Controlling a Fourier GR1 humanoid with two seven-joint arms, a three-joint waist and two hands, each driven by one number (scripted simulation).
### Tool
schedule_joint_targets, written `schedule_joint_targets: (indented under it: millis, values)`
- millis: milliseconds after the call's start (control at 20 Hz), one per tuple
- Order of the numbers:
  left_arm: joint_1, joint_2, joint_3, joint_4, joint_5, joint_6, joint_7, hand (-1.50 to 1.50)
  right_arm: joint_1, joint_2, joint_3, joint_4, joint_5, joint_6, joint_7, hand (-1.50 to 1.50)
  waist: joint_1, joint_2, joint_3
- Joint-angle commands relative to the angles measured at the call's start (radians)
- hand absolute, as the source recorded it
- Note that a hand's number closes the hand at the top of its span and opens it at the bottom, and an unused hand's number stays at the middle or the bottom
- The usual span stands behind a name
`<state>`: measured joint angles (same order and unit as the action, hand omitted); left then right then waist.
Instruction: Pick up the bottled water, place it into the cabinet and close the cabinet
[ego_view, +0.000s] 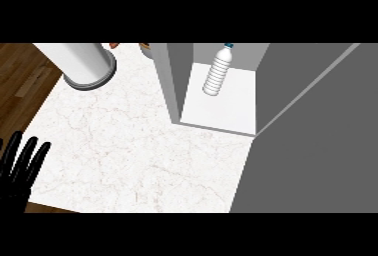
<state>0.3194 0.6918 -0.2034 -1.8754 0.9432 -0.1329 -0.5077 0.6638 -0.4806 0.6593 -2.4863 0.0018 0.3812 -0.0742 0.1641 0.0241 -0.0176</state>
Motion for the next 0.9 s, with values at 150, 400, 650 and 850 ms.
schedule_joint_targets:
  millis: [150,400,650,850]
  values:
    - [-0.010,0.034,0.027,0.007,0.014,-0.051,0.005,-1.50,-0.132,0.040,0.144,-0.028,0.007,0.042,0.120,1.50,0.037,0.012,-0.004]
    - [-0.006,0.056,0.033,0.009,0.024,-0.072,0.021,-1.50,-0.230,-0.032,0.095,-0.031,0.035,0.115,0.145,-1.50,0.086,0.009,-0.009]
    - [-0.012,0.069,0.051,0.024,0.033,-0.093,0.021,-1.50,-0.297,-0.020,0.079,-0.019,0.002,0.113,0.164,1.50,0.086,0.012,-0.010]
    - [-0.014,0.081,0.065,0.024,0.042,-0.098,0.026,-1.50,-0.319,-0.023,0.078,-0.021,0.000,0.112,0.195,1.50,0.079,0.005,-0.012]
